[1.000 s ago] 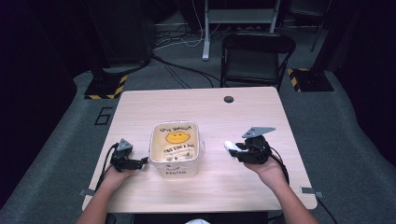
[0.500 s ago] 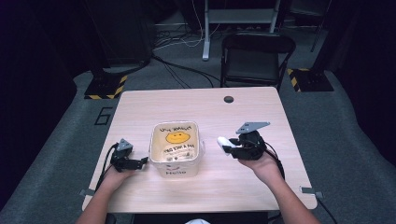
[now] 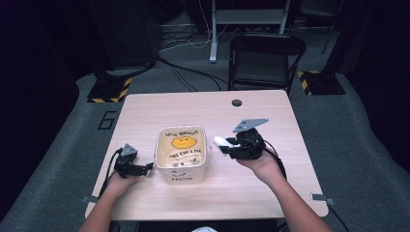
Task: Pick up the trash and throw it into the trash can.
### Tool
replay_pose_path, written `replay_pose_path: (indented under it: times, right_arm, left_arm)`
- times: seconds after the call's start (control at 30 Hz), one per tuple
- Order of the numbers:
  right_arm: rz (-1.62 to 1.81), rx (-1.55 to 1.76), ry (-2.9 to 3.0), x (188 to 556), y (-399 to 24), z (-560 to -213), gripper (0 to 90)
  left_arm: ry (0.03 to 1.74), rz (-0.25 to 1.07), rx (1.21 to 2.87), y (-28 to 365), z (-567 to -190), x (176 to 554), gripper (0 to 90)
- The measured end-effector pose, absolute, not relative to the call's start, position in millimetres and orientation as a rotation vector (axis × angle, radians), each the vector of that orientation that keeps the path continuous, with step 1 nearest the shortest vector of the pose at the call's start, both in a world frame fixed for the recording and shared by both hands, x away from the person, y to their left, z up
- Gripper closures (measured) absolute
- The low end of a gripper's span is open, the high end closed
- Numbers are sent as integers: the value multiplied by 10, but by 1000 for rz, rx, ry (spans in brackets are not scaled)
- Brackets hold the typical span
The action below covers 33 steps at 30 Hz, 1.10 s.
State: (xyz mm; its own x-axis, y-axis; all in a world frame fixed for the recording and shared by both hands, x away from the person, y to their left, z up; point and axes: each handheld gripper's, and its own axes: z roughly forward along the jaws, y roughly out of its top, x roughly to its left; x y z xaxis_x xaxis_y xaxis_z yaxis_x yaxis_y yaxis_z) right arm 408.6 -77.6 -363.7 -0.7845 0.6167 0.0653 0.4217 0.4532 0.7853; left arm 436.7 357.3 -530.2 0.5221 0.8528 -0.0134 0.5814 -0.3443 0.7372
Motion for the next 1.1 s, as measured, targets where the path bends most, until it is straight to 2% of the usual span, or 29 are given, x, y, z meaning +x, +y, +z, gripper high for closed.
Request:
replay_pose_path:
  times: [1.1]
  right_arm:
    - [1302,787,2515,4180,-279,-3453,590]
  left_arm:
    - [1164,495,2058,3571,-5302,4367,90]
